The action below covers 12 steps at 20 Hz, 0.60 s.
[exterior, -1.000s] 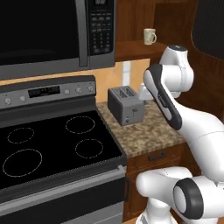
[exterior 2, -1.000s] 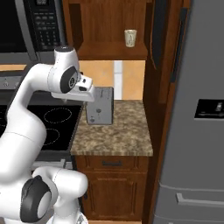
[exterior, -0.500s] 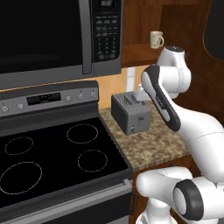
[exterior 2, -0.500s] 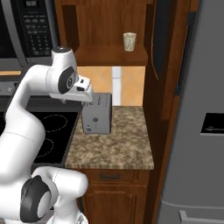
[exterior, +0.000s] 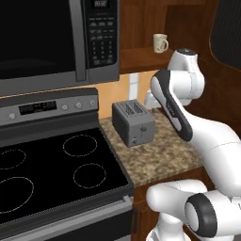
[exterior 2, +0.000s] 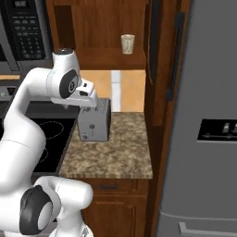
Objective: Gather all objects into one cabinet and sort the glasses and bowls to opposite sides.
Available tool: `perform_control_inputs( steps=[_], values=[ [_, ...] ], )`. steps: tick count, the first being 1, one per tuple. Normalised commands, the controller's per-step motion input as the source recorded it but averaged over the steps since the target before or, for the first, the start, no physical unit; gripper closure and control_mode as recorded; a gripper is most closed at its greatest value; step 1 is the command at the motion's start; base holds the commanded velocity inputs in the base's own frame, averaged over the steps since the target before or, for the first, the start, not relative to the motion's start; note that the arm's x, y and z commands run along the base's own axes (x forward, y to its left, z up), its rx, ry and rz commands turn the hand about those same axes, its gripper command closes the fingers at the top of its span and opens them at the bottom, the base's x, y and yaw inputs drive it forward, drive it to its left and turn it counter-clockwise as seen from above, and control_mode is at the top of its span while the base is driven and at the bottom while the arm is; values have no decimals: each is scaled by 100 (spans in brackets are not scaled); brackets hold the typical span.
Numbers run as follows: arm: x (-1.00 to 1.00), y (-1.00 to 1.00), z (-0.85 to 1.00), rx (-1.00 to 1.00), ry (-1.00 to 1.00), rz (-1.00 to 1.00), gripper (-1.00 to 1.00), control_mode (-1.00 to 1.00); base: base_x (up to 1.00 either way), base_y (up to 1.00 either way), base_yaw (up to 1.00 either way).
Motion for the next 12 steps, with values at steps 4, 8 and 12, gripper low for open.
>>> perform_control_inputs(
  steps=[4, 8, 12],
  values=[
    [0, 0, 0, 0, 0, 0, -100, 100, 0, -100, -15],
    [0, 0, 0, 0, 0, 0, -100, 100, 0, -28, -4],
    [0, 0, 0, 0, 0, 0, -100, 100, 0, 0, 0]
  ],
)
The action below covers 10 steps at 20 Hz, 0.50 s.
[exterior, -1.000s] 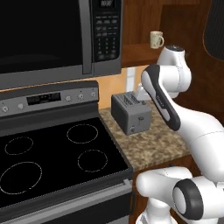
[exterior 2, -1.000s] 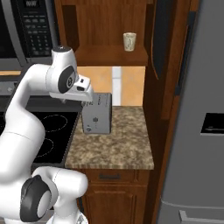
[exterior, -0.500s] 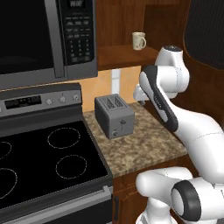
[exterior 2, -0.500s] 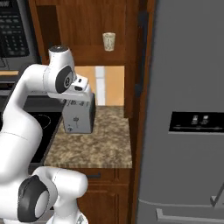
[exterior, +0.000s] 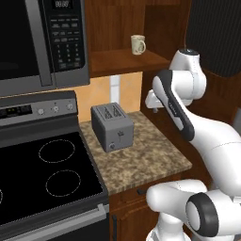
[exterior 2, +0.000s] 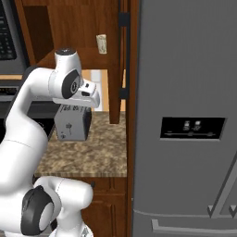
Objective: Gather all objects into one cabinet and sort the glasses and bowls to opposite sides.
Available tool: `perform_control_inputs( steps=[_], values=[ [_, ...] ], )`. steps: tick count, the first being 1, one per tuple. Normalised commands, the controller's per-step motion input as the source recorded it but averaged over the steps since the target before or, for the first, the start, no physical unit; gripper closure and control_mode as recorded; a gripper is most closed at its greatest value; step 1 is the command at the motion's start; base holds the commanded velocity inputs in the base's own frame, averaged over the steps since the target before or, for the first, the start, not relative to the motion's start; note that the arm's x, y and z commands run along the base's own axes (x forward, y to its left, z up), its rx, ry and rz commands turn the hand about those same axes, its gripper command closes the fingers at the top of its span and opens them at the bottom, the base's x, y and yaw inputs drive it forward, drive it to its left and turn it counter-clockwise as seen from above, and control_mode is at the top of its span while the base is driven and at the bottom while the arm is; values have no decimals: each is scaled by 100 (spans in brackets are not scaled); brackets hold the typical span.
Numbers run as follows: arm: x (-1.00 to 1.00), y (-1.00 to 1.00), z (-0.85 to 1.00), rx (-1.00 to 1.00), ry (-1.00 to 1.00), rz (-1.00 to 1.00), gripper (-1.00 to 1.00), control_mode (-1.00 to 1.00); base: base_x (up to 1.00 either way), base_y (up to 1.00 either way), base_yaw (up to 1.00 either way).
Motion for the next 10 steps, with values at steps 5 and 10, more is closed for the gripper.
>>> perform_control_inputs(
  steps=[5, 10],
  values=[
    [0, 0, 0, 0, 0, 0, -100, 100, 0, 0, 0],
    [-2, -1, 7, 0, 0, 0, -100, -100, -2, 0, 0]
  ],
)
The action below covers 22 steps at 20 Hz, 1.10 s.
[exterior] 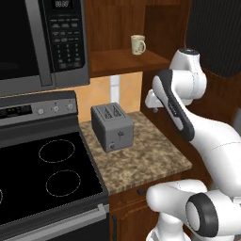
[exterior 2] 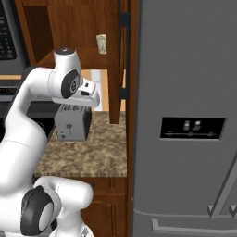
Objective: Gather all objects into one cabinet and sort the glasses and bowls to opposite sides.
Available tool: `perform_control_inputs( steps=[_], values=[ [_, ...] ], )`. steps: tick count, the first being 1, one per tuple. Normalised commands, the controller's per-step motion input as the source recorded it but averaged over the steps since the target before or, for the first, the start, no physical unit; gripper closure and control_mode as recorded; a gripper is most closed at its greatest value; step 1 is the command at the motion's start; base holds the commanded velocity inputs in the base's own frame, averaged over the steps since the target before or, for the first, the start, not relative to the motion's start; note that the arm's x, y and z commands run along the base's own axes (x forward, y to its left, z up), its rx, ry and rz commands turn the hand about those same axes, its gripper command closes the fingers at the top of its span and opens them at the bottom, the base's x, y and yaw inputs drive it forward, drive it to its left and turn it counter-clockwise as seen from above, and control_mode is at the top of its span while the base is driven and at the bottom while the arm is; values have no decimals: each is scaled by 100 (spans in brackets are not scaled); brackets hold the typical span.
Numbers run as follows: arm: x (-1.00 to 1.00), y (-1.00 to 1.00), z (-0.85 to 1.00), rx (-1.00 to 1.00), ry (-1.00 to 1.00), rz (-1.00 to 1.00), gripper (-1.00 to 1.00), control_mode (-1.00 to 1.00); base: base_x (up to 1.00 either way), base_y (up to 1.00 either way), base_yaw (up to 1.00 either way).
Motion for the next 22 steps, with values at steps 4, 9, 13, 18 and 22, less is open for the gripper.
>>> perform_control_inputs(
  steps=[4, 9, 13, 18, 22],
  values=[
    [-6, -6, 23, 0, -9, -3, -100, -100, 0, 0, 0],
    [-3, -1, 65, 2, -19, -15, -100, -100, 0, 0, 0],
    [-2, 0, 71, 0, -16, -14, -100, -100, 0, 0, 0],
    [-2, 0, 64, 0, -18, -12, -100, -100, 0, 0, 0],
    [0, 0, 45, 0, -17, -9, -100, -100, 0, 0, 0]
  ],
)
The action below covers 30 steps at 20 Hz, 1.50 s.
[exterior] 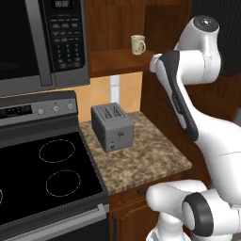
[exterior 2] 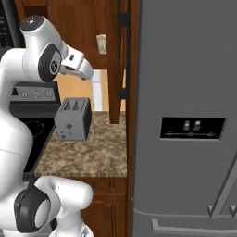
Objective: Gather all objects into one cabinet and sort the glasses and bowls to opposite sides.
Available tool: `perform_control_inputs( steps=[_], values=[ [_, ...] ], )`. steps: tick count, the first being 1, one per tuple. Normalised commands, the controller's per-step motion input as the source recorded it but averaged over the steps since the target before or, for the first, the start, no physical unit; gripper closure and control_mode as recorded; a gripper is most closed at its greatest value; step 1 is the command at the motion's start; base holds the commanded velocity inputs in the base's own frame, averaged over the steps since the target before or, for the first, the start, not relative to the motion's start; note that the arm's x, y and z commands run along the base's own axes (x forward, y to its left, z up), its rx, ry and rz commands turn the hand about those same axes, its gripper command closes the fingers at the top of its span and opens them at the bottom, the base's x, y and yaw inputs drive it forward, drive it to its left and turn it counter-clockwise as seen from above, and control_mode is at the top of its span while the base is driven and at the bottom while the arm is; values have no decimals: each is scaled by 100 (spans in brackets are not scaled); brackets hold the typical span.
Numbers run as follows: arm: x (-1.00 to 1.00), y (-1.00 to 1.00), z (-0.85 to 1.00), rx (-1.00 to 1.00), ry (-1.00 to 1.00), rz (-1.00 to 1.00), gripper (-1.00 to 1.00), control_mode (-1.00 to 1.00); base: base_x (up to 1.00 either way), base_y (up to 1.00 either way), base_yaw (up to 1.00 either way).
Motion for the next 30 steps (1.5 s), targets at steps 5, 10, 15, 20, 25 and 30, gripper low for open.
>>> perform_control_inputs(
  steps=[5, 10, 15, 20, 25, 30],
  values=[
    [6, 0, 25, 0, -11, -2, -100, -100, 0, 0, 0],
    [11, 3, 20, 0, -12, 0, -100, -100, 0, 0, 0],
    [1, 0, 16, 0, -13, 0, -100, -100, 0, 0, 0],
    [0, 0, 8, 0, -8, 0, -100, -100, 0, 0, 0],
    [6, 2, 12, 0, -6, 0, -100, -100, 0, 0, 0],
    [10, 2, 14, 0, -5, 0, -100, -100, 0, 0, 0]
  ],
)
